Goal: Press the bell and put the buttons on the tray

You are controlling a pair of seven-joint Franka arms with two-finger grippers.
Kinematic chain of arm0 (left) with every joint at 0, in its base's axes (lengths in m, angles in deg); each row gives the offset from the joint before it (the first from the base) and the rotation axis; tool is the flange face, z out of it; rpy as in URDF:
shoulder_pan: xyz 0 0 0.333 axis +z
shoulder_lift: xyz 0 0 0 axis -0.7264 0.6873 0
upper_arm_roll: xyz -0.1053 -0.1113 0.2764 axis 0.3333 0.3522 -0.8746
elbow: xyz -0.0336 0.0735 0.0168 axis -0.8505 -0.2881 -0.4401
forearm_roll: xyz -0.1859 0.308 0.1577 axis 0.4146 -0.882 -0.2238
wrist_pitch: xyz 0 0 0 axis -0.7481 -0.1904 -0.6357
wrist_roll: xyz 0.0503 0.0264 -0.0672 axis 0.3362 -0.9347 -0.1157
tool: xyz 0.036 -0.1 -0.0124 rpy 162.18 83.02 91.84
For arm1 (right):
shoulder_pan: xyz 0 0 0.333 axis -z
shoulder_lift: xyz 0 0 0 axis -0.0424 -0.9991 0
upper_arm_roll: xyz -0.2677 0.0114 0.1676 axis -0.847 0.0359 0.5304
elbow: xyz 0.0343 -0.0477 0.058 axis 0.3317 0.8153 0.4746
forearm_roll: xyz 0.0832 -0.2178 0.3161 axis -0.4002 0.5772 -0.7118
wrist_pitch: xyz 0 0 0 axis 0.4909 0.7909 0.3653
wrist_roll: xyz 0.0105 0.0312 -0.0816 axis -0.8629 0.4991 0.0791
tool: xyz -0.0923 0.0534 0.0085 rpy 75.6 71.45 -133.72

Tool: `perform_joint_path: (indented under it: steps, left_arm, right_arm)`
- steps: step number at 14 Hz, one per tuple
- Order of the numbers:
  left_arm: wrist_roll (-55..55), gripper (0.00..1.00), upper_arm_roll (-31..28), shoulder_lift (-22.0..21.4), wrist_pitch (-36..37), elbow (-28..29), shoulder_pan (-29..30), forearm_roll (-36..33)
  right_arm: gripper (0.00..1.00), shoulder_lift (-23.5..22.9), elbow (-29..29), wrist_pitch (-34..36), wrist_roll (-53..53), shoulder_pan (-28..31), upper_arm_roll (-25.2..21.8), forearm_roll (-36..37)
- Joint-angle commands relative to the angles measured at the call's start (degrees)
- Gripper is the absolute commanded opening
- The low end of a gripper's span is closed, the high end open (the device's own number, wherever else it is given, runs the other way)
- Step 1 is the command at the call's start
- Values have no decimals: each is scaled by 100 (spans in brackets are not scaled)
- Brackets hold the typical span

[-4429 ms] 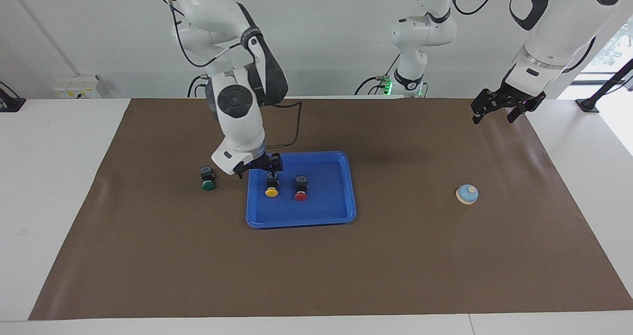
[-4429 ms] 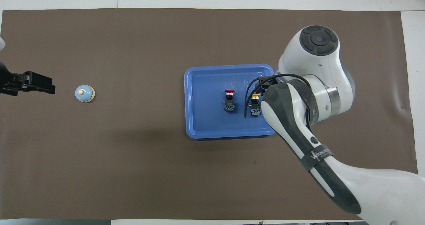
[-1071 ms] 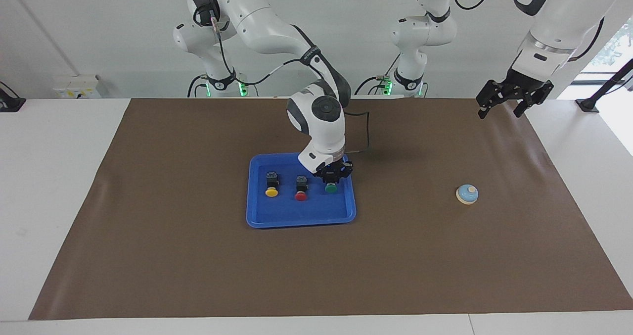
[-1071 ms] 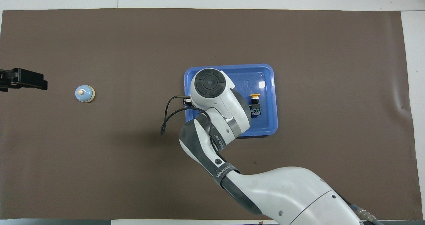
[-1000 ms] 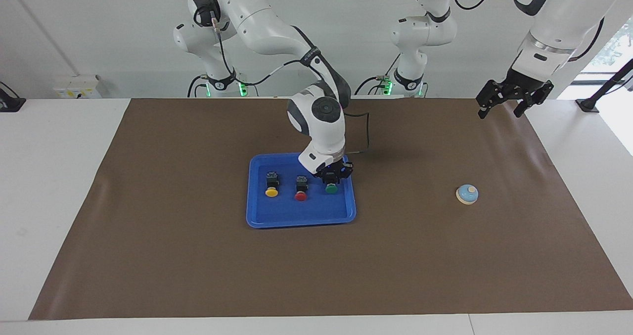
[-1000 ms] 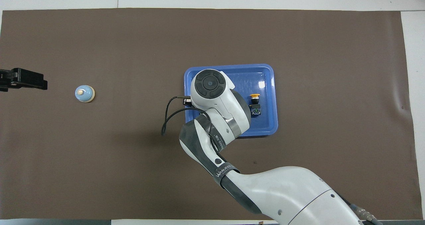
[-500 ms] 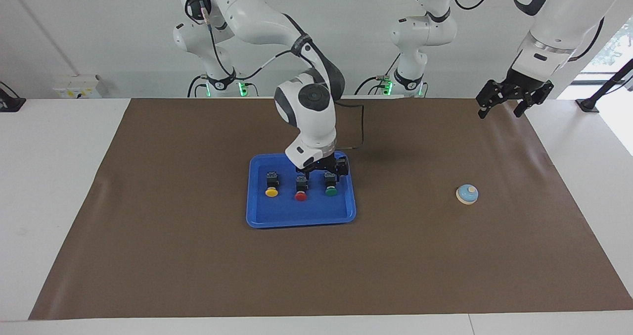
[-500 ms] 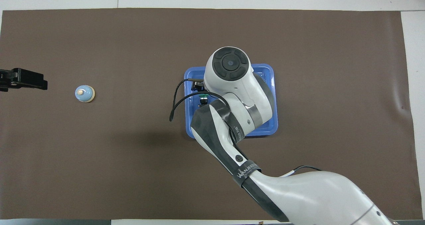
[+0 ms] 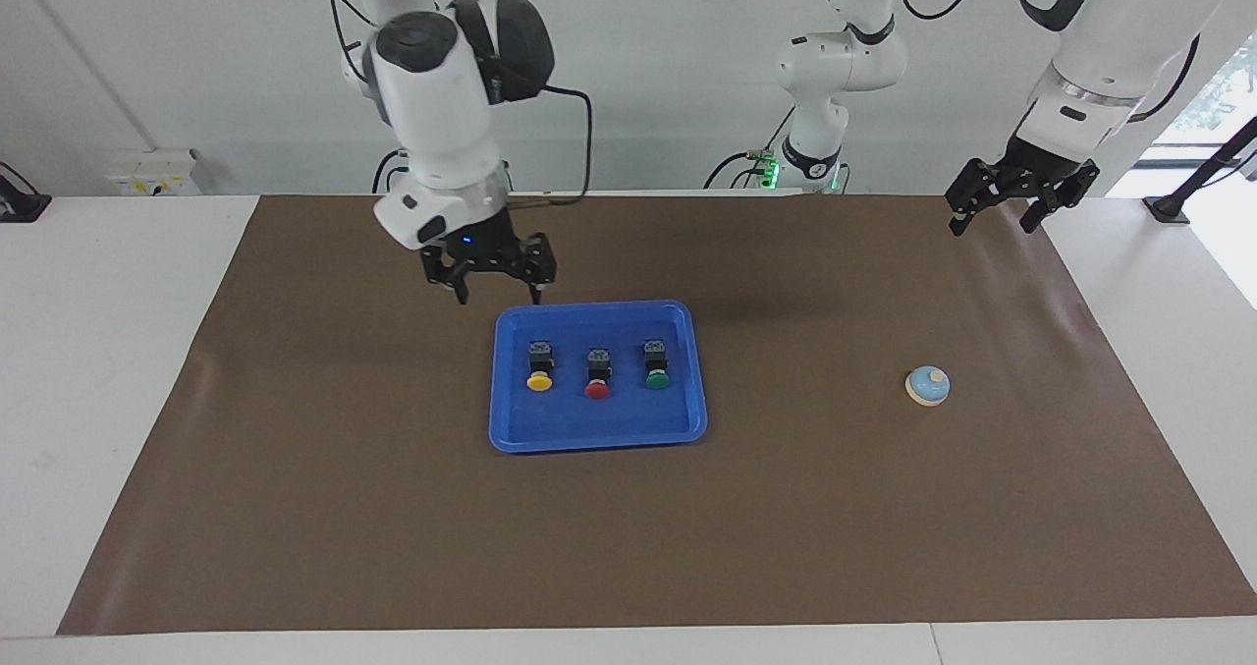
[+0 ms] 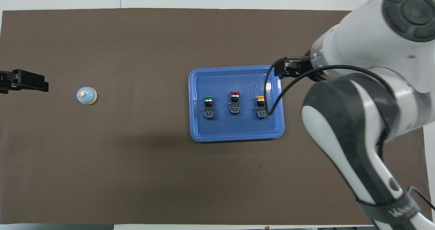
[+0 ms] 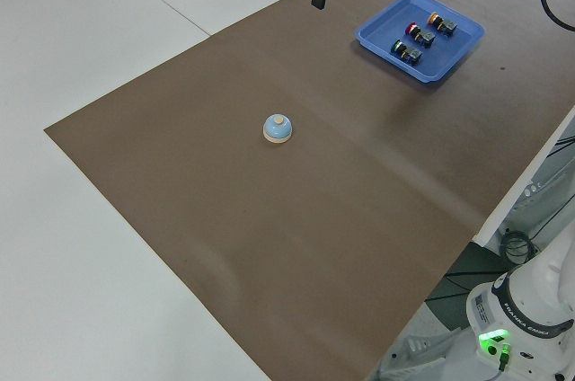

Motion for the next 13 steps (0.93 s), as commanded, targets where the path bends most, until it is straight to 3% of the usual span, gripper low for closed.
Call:
perform_joint_path:
  steps: [1,3,7,13]
  left_arm:
    - [-37,100,10,-73,57,25,17,-37]
    - [-37,100,10,-73,57,25,17,-37]
    - [-37,100,19,-73,57,25,17,-37]
    - [-37,100,10,-73,57,25,17,-37]
  right_arm:
    - [100,675,622,212,-557,523,86,52]
    - [100,975,851,325,-1215,875,86,52]
    - [100,994,861,441,-1587,1490,95,52]
    - [100,932,730,659,-1587,1588,86,52]
